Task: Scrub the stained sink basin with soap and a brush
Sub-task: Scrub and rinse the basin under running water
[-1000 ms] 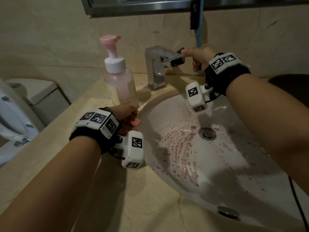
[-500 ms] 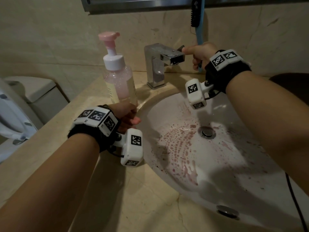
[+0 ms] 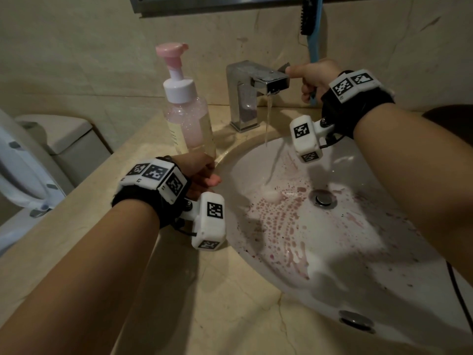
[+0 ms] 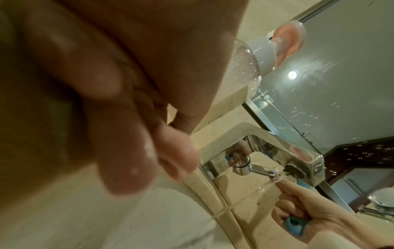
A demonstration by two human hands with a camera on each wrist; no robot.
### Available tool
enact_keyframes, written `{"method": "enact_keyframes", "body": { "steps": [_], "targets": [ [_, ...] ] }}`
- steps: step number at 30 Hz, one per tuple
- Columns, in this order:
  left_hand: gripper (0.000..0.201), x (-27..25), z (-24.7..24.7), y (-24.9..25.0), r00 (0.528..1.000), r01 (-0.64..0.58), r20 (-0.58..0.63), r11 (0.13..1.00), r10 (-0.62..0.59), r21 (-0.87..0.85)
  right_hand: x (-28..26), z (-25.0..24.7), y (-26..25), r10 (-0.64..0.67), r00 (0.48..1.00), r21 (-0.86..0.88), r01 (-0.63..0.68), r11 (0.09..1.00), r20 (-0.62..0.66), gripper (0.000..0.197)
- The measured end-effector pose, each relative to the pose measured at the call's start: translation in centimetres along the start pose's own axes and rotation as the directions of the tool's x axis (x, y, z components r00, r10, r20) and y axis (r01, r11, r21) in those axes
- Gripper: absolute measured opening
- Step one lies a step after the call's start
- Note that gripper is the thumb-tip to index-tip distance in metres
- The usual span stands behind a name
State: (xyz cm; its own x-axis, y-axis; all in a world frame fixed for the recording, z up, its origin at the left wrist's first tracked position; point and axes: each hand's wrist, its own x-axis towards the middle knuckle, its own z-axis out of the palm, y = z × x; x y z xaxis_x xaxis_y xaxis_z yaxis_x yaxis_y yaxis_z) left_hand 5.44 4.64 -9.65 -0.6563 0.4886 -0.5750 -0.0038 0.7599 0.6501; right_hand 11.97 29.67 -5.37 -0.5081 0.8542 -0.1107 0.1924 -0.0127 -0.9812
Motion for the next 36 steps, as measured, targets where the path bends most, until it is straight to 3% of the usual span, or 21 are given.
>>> {"method": "enact_keyframes", "body": {
  "steps": [5,9,15,19,25,29,36],
  "targets": [
    [0.03,0.1,0.0,0.0,1.0,-0.005,-0.023,1.0,0.005,-0.005,-0.1,0.1,0.1,-0.001,1.0,-0.007,0.001,1.0,0.003,0.028],
    [0.031,0.1,-0.1,-0.1,1.0,0.0,-0.013,1.0,-0.001,-0.014,-0.7,-0.1,0.7,-0.051,0.999,0.011,0.05,0.999,0.017,0.017],
    [0.032,0.2,-0.1,-0.2,1.0,-0.023,-0.002,0.999,0.023,-0.036,-2.5,-3.1,1.9,-0.024,0.99,-0.011,0.026,1.0,0.139,0.023],
    [0.034,0.2,-0.1,-0.2,0.999,-0.03,0.039,0.999,0.031,-0.035,-4.4,-6.6,3.4,-0.004,0.975,-0.067,0.019,0.998,0.221,0.031],
    [0.038,0.6,-0.1,-0.2,0.995,-0.071,0.066,0.995,0.075,-0.065,-8.7,-10.8,5.5,0.038,0.973,-0.314,0.037,0.949,0.228,0.028],
    [0.039,0.9,-0.2,-0.2,0.996,-0.063,0.059,0.998,0.064,-0.009,-10.5,-12.0,7.0,0.15,0.948,-0.576,0.042,0.816,0.28,0.026],
    [0.039,0.8,-0.2,-0.1,0.996,-0.07,0.063,0.997,0.068,0.031,-10.4,-9.8,11.0,0.347,0.886,-0.886,0.133,0.443,0.307,0.023]
  ]
}}
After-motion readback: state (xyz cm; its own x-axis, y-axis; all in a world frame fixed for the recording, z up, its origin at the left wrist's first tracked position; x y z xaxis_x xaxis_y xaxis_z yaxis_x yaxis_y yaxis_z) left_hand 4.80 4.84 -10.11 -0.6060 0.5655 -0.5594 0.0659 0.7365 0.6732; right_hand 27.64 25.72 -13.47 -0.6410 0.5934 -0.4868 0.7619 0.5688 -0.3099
